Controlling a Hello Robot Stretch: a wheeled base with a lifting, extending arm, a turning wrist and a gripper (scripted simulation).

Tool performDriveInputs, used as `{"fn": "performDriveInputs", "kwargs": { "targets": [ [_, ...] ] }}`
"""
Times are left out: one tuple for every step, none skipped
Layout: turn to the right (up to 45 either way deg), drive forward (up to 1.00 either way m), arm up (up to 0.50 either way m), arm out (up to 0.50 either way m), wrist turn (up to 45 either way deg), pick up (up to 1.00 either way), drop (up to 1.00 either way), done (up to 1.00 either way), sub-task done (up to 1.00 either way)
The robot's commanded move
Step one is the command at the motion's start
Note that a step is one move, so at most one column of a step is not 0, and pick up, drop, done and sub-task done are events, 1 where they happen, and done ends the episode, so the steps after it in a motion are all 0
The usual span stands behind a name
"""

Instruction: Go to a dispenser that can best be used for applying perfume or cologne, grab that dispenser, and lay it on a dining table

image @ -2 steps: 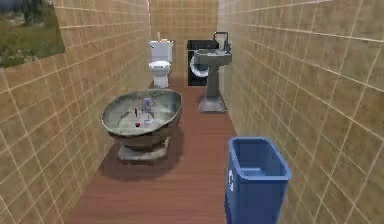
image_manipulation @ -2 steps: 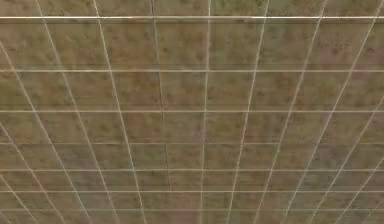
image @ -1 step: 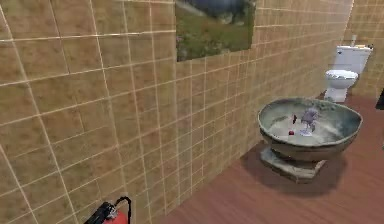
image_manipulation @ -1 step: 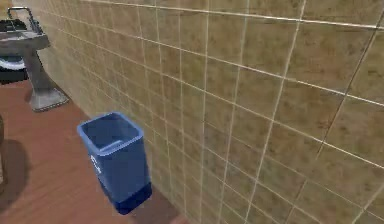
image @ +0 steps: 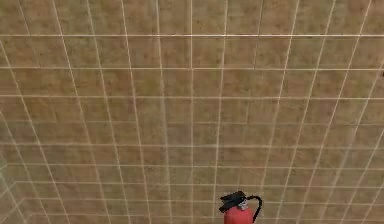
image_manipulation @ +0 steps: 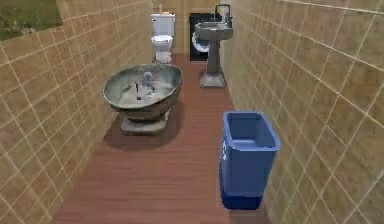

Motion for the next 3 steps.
{"fn": "performDriveInputs", "kwargs": {
  "targets": [
    [-45.0, 0.00, 0.00, 0.00, 0.0, 0.00, 0.00, 0.00, 0.00],
    [-42.0, 0.00, 0.00, 0.00, 0.0, 0.00, 0.00, 0.00, 0.00],
    [-3.0, 0.00, 0.00, 0.00, 0.0, 0.00, 0.00, 0.00, 0.00]
  ]
}}
